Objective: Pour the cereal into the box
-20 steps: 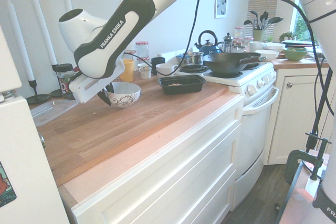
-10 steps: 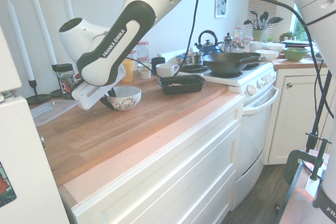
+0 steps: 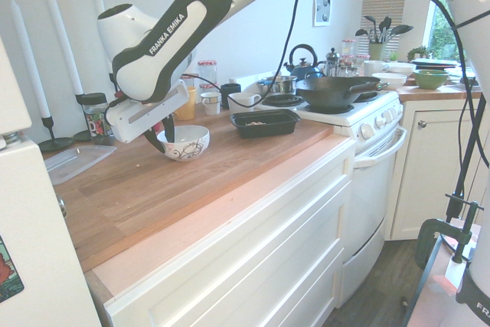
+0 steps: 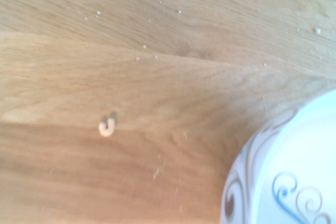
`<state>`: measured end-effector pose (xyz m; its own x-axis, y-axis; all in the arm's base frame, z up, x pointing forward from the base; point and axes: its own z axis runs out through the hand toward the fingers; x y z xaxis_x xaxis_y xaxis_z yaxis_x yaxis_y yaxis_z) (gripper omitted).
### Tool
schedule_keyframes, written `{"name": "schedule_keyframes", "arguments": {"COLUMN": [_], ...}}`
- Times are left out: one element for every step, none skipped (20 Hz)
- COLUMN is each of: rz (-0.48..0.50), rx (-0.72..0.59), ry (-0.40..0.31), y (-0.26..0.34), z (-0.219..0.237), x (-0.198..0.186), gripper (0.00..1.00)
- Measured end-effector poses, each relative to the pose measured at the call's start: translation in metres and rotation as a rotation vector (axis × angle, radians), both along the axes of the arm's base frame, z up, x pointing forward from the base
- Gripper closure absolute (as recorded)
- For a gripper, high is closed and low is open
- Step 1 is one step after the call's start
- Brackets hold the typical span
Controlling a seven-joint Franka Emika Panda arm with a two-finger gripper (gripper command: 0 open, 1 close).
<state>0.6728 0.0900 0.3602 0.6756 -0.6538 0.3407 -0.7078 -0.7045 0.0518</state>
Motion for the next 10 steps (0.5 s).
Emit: {"name": "schedule_keyframes", "arguments": {"rz": [-0.004, -0.011, -0.016, -0.019, -0.018, -0.021, -0.027, -0.036, -0.041, -0.044], "rx": [0.023, 0.049, 0.083, 0.13, 0.181, 0.215, 0.234, 0.244, 0.248, 0.248], "ry": [0.007, 0.015, 0.027, 0.043, 0.064, 0.077, 0.083, 0.083, 0.084, 0.084], "y": [-0.001, -0.003, -0.003, -0.004, -0.005, -0.008, -0.012, -0.016, -0.019, -0.021], "z": [0.005, 0.011, 0.017, 0.025, 0.032, 0.041, 0.049, 0.055, 0.058, 0.059], "x": [-0.002, -0.004, -0.006, -0.009, -0.012, -0.015, -0.017, -0.018, -0.019, -0.02], "gripper": [0.0, 0.0, 0.0, 0.0, 0.0, 0.0, 0.0, 0.0, 0.0, 0.0]}}
